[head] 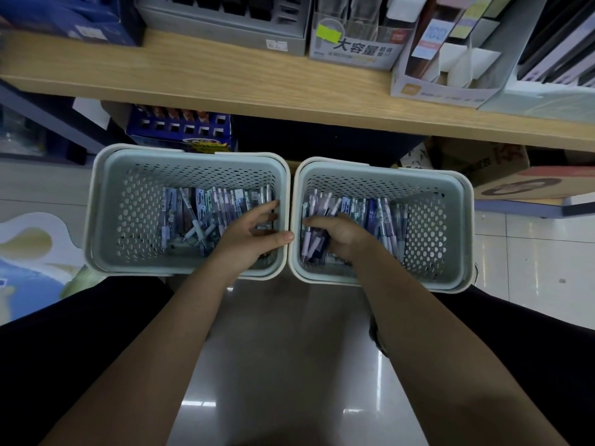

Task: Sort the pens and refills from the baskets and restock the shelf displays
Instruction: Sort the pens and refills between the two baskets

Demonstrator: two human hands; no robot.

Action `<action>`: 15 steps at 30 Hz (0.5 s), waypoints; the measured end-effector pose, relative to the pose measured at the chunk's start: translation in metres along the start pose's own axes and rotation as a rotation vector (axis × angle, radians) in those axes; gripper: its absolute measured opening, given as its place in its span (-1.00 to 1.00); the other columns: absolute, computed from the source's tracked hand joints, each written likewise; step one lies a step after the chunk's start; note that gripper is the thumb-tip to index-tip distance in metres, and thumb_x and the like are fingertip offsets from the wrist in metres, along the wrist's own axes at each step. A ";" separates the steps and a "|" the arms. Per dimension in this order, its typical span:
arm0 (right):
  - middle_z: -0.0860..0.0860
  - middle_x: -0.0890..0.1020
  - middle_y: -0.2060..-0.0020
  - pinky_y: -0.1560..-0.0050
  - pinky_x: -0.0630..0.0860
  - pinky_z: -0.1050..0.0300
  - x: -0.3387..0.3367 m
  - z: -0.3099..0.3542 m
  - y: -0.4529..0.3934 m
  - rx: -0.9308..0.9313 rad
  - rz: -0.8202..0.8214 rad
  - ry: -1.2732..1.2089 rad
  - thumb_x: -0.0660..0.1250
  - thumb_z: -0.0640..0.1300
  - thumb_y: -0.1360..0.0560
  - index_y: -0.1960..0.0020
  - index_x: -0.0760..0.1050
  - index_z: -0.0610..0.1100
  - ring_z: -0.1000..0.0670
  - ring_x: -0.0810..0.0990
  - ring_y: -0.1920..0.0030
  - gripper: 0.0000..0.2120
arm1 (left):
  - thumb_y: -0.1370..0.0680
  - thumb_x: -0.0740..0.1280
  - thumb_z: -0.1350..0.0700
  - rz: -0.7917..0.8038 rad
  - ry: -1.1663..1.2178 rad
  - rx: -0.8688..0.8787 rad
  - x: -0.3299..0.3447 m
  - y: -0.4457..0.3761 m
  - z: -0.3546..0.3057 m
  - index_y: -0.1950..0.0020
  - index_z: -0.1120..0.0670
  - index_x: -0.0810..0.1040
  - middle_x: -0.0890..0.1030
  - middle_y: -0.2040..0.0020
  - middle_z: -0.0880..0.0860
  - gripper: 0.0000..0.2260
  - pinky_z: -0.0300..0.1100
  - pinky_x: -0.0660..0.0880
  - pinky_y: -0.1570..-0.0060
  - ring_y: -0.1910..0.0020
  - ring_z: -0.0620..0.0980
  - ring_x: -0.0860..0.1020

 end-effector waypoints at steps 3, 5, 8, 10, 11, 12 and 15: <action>-0.17 0.45 -0.39 -0.34 0.29 -0.01 0.005 0.007 0.012 -0.016 -0.002 0.030 0.54 -0.26 -0.42 -0.51 0.17 -0.36 -0.15 0.41 -0.38 -0.20 | -0.44 0.56 0.04 0.000 0.017 0.009 0.001 0.001 -0.001 -0.51 -0.16 0.38 0.45 -0.32 -0.13 -0.32 -0.27 0.46 -0.07 -0.27 -0.11 0.44; -0.12 0.41 -0.42 -0.30 0.27 0.07 0.004 0.009 0.015 -0.037 -0.014 0.026 0.47 -0.32 -0.48 -0.53 0.08 -0.38 -0.10 0.38 -0.37 -0.21 | -0.45 0.56 0.05 0.003 0.022 0.009 0.001 0.001 -0.001 -0.51 -0.15 0.39 0.46 -0.34 -0.10 -0.32 -0.27 0.46 -0.07 -0.27 -0.11 0.44; -0.15 0.40 -0.43 -0.36 0.23 0.07 0.008 0.008 0.018 -0.026 0.003 0.005 0.45 -0.31 -0.50 -0.56 0.05 -0.35 -0.08 0.37 -0.37 -0.21 | -0.45 0.55 0.05 -0.001 0.030 0.006 0.001 0.001 0.000 -0.51 -0.15 0.39 0.46 -0.39 -0.07 -0.33 -0.17 0.48 -0.18 -0.29 -0.09 0.44; -0.10 0.52 -0.28 -0.31 0.26 0.08 0.004 0.007 0.015 -0.015 0.005 0.012 0.47 -0.27 -0.49 -0.48 0.21 -0.35 -0.08 0.43 -0.31 -0.32 | -0.46 0.55 0.03 -0.002 0.019 0.011 0.001 0.001 -0.001 -0.51 -0.17 0.38 0.46 -0.38 -0.09 -0.34 -0.14 0.45 -0.21 -0.31 -0.09 0.42; -0.07 0.57 -0.16 -0.27 0.29 0.10 0.004 0.010 0.018 -0.029 0.016 0.025 0.49 -0.25 -0.47 -0.36 0.34 -0.34 -0.07 0.47 -0.25 -0.45 | -0.46 0.55 0.03 -0.002 0.013 0.012 0.001 0.001 -0.001 -0.51 -0.17 0.38 0.46 -0.37 -0.09 -0.34 -0.13 0.45 -0.22 -0.31 -0.09 0.42; -0.06 0.60 -0.10 -0.27 0.29 0.11 0.004 0.011 0.018 -0.039 0.015 0.029 0.53 -0.22 -0.44 -0.25 0.41 -0.32 -0.06 0.50 -0.22 -0.52 | -0.46 0.55 0.03 -0.003 0.011 0.010 0.001 0.002 -0.002 -0.51 -0.17 0.38 0.46 -0.38 -0.08 -0.34 -0.10 0.45 -0.25 -0.32 -0.08 0.42; -0.17 0.58 -0.22 -0.40 0.23 0.05 0.005 0.019 0.032 -0.064 0.009 0.069 0.59 -0.11 -0.39 -0.34 0.40 -0.37 -0.06 0.54 -0.19 -0.34 | -0.45 0.56 0.01 -0.003 0.011 -0.004 0.001 0.002 0.000 -0.51 -0.15 0.39 0.47 -0.43 -0.02 -0.33 0.02 0.45 -0.35 -0.38 -0.01 0.43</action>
Point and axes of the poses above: each hand's wrist, its own y-axis away from the middle knuckle, its own x-axis out of the palm, z = x × y, the point moved 10 cm from there along -y, towards the middle knuckle
